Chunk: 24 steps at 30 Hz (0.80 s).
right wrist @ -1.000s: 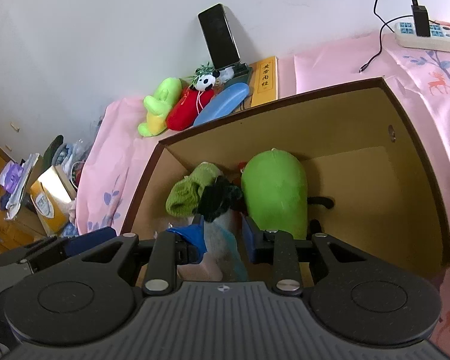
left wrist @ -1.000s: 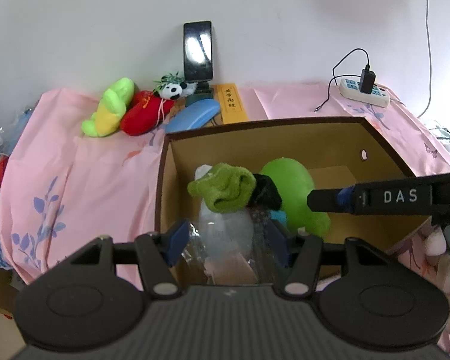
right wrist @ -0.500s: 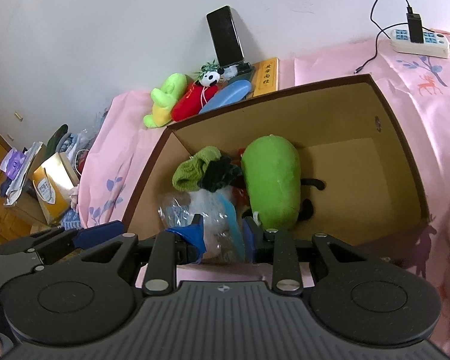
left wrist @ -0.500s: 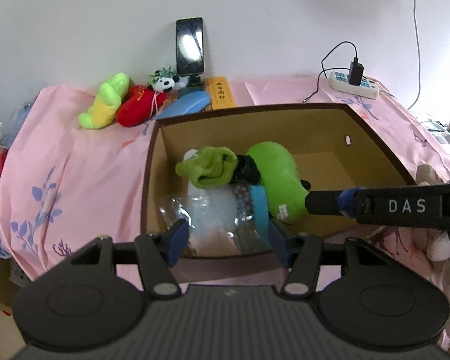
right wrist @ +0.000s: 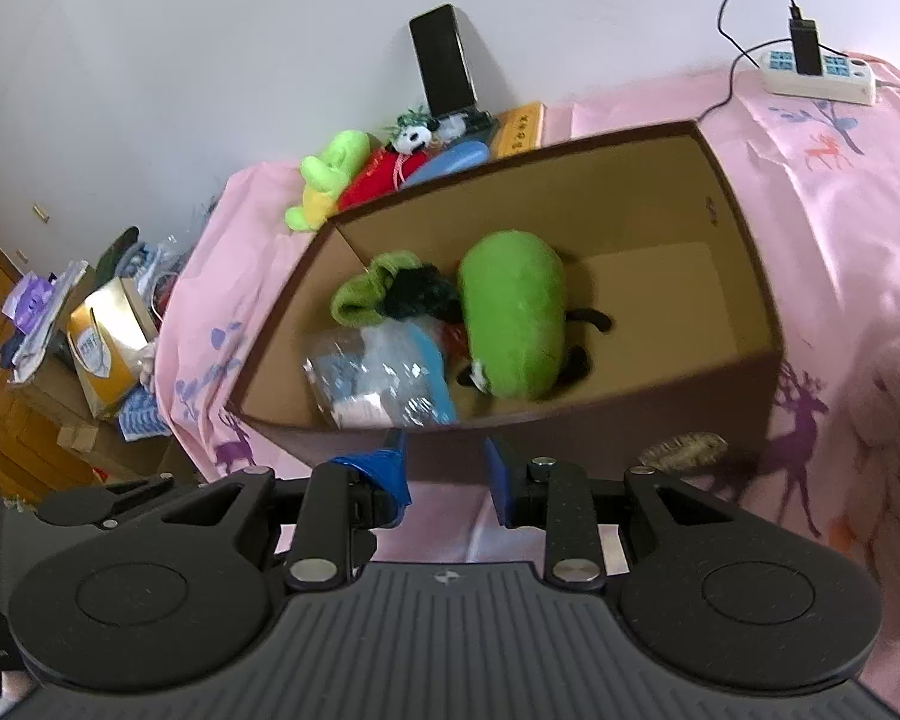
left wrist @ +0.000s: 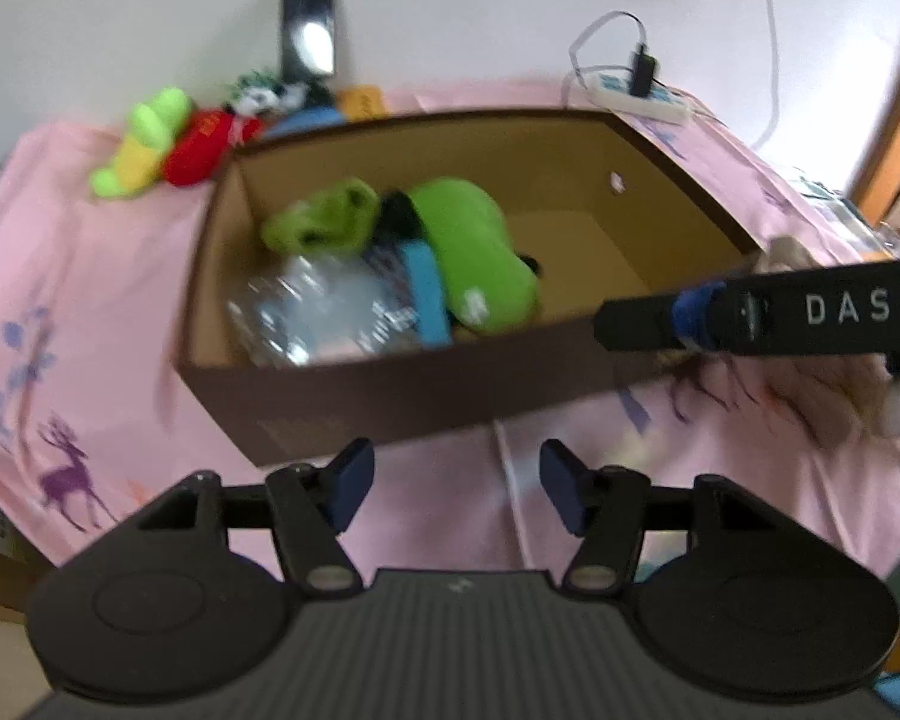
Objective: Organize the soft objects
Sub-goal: 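Withdraw the right gripper up from the box, then move the right gripper down to the teal mesh bath puff and close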
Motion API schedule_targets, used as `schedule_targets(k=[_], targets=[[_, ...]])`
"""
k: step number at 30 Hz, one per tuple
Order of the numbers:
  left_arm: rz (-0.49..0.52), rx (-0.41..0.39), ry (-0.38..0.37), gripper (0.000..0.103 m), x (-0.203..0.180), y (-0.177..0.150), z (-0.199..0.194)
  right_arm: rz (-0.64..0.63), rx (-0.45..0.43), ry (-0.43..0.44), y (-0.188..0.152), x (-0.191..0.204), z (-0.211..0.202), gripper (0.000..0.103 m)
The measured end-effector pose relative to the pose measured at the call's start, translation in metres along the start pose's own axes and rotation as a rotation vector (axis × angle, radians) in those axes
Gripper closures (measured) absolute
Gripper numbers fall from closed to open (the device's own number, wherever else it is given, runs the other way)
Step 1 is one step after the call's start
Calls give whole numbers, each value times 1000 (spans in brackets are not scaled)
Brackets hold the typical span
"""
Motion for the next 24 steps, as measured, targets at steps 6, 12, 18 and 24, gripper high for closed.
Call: schedule_targets(k=[6,12,18,24], targets=[[32,92,-179,39,-16,-23,8,13,88,-45,-21,-22,3,92],[85,217,-382,38,-34,-49,20,41,213,-59,-47,-43,5,92],[64,305,-510,38,-46,-56,37,136,295,-31,-60,-64,3,92],[82,347,-539,38,-58,-56,54,157,366,21,-65,-67,2,91]])
Point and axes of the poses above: each gripper's, at about its wrist camera, not at the fingertips, and z roughly the way its jaws point, x to its left, y to its top, the point moved 1 cm from there along z, roughly the way its jaws point, and after that the axes turned 1 degree about -z, right-handed, at the moved point
